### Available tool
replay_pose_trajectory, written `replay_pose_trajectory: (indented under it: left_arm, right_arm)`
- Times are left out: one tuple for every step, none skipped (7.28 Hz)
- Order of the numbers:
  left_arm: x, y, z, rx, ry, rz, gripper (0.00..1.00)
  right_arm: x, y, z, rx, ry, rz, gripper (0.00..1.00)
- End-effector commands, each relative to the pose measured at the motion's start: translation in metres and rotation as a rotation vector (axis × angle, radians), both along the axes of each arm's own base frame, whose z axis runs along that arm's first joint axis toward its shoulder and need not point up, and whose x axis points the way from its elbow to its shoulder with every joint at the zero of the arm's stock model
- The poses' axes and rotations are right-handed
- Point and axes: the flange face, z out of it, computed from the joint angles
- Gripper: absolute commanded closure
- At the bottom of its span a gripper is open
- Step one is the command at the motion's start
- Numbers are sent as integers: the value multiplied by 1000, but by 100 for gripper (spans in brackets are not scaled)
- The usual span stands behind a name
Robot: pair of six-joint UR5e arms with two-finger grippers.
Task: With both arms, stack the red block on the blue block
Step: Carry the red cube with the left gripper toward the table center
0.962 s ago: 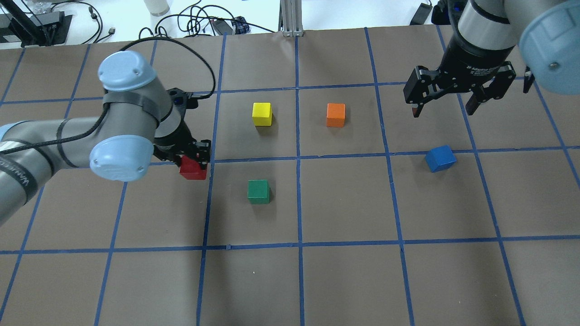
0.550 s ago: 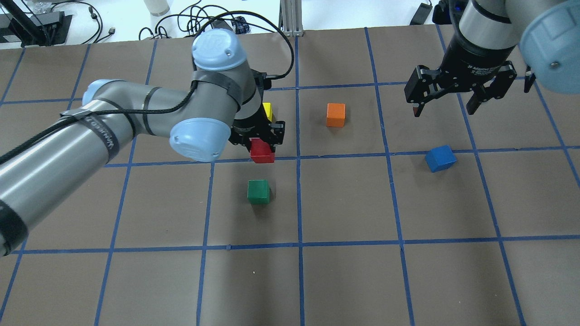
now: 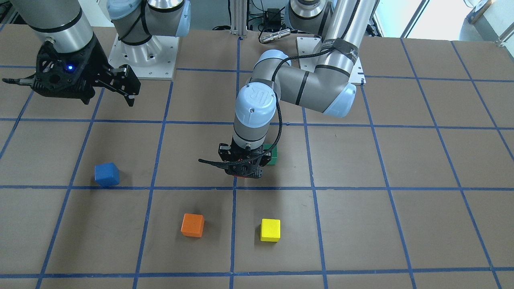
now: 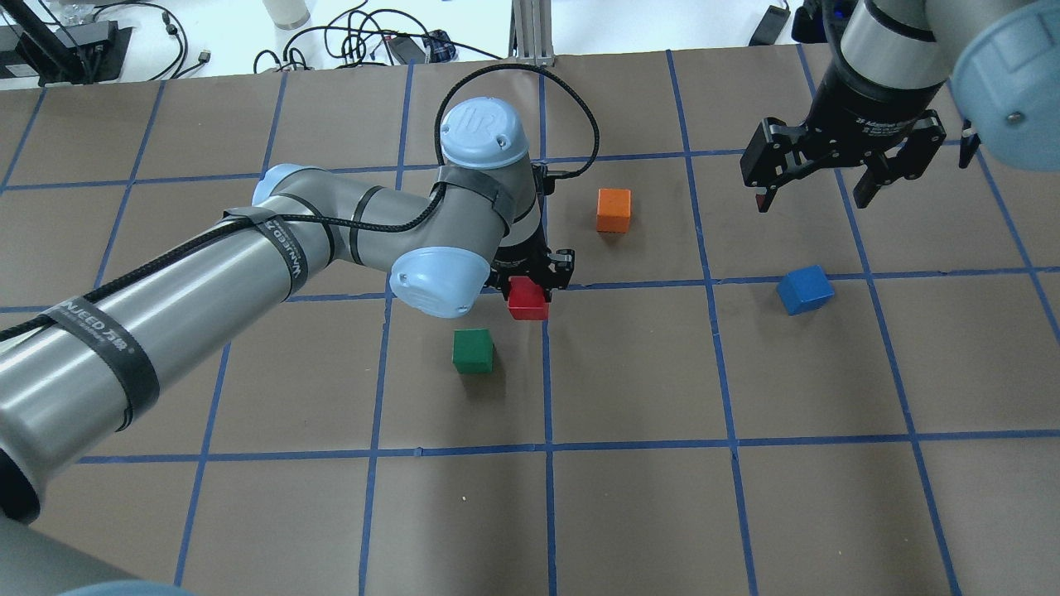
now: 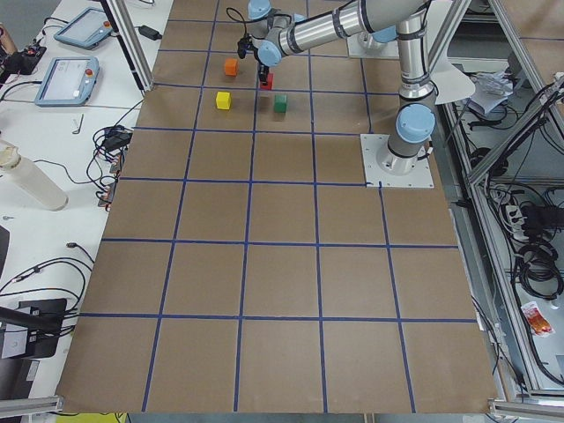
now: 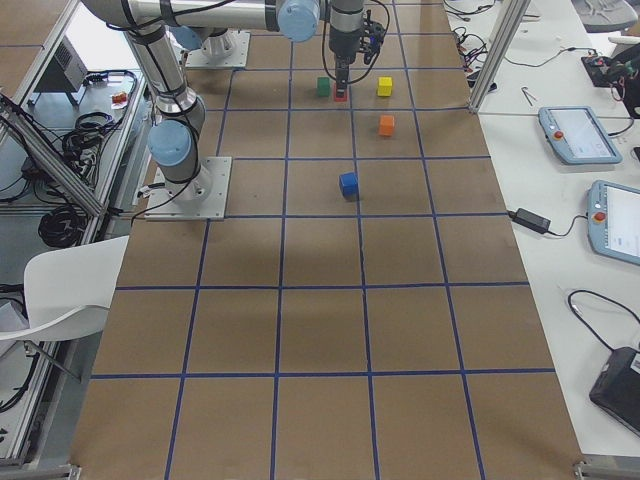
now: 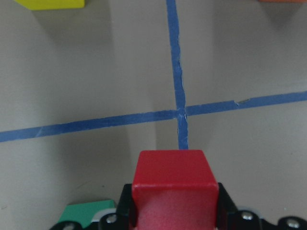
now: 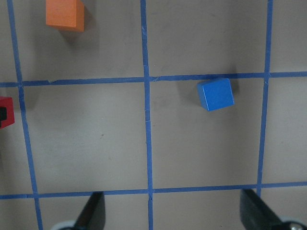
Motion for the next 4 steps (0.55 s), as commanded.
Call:
replay_pose_trajectory:
  left_arm:
    - [-10, -5, -17, -21, 13, -11, 74]
    - [-12, 0, -22, -15, 3, -27, 26]
    - [-12, -2, -20, -20, 4, -22, 24]
    - [-11, -4, -4, -43, 13, -28, 11]
  right_arm:
    - [1, 0, 0, -2, -1, -2, 0]
    - [1, 0, 1, -2, -1, 0, 0]
    - [0, 0, 1, -2, -2, -2, 0]
    - [1, 0, 0, -2, -8, -2, 0]
